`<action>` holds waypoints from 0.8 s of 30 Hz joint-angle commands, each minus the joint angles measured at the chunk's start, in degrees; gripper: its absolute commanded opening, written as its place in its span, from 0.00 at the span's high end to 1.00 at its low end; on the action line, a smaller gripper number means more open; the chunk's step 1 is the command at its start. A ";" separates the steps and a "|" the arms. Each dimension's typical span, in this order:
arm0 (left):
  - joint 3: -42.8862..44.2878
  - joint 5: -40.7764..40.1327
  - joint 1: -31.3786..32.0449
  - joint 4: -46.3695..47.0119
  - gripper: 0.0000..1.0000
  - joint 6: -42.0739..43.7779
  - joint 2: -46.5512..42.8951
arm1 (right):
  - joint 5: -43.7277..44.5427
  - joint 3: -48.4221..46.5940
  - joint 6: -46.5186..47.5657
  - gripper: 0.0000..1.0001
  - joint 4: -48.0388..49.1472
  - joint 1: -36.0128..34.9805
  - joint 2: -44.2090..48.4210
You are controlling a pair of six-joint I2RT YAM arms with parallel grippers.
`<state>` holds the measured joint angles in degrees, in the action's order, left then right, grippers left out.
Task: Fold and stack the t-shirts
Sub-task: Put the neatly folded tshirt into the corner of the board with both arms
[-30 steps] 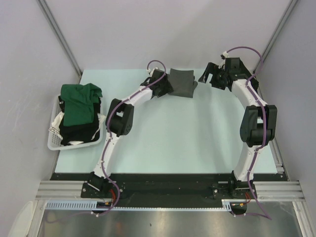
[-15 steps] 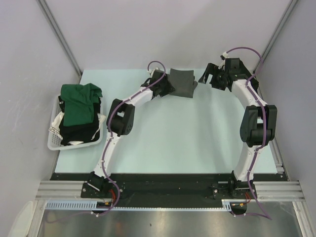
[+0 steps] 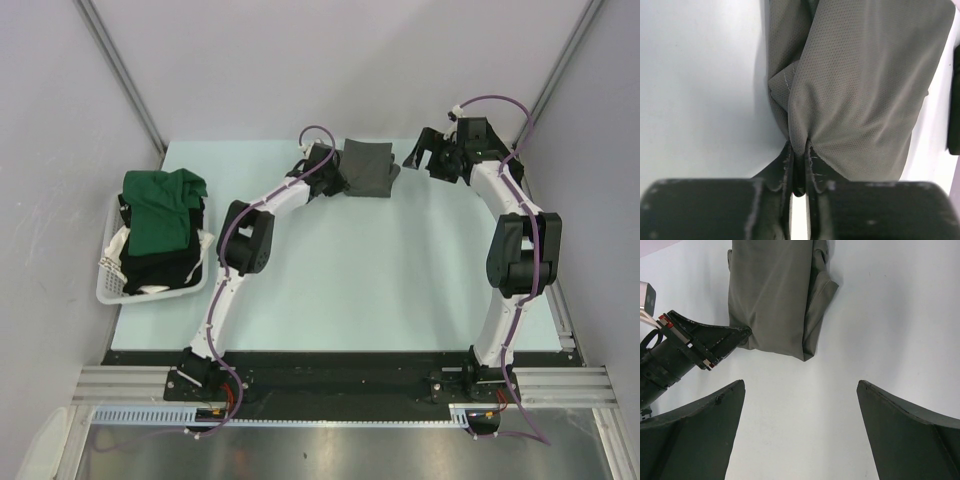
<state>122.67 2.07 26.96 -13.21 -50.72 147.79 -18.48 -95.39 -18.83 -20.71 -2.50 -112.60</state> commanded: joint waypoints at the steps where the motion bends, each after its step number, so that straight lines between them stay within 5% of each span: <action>1: 1.26 1.19 0.11 -2.08 0.93 0.27 -0.13 | -0.94 -0.23 -0.24 0.00 1.20 0.31 2.12; 3: -1.11 1.36 0.11 -1.29 1.00 0.62 -1.79 | -1.29 -0.32 -0.77 0.00 1.46 0.22 2.03; 17: -28.53 5.49 3.45 -1.20 1.00 3.96 -20.60 | 1.60 -7.70 0.64 0.00 -12.16 -0.48 -5.70; 24: -35.12 6.99 6.79 -4.45 1.00 6.33 -26.32 | 13.82 -5.42 -0.06 0.00 -10.87 -6.19 -5.01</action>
<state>90.39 6.44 31.70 -13.45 -47.18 126.32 -11.44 -100.73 -18.61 -33.10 -4.89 -118.61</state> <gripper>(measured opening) 0.025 0.994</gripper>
